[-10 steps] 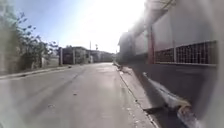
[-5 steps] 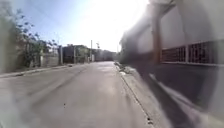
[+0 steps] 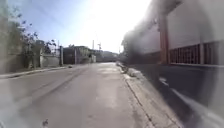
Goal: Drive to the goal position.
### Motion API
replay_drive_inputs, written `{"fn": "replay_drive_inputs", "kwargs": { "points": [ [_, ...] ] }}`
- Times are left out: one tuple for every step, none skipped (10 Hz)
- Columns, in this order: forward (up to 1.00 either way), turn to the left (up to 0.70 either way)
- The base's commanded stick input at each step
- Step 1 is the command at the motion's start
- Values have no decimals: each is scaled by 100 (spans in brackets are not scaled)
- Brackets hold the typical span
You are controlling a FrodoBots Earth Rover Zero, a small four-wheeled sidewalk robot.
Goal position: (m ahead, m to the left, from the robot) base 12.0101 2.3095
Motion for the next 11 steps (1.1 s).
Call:
{"fn": "replay_drive_inputs", "kwargs": {
  "points": [
    [100, 0],
    [100, 0],
    [100, 0],
    [100, 0],
    [100, 0],
    [100, 0],
    [100, 0],
    [100, 0],
    [100, 0],
    [100, 0],
    [100, 0]
  ]
}}
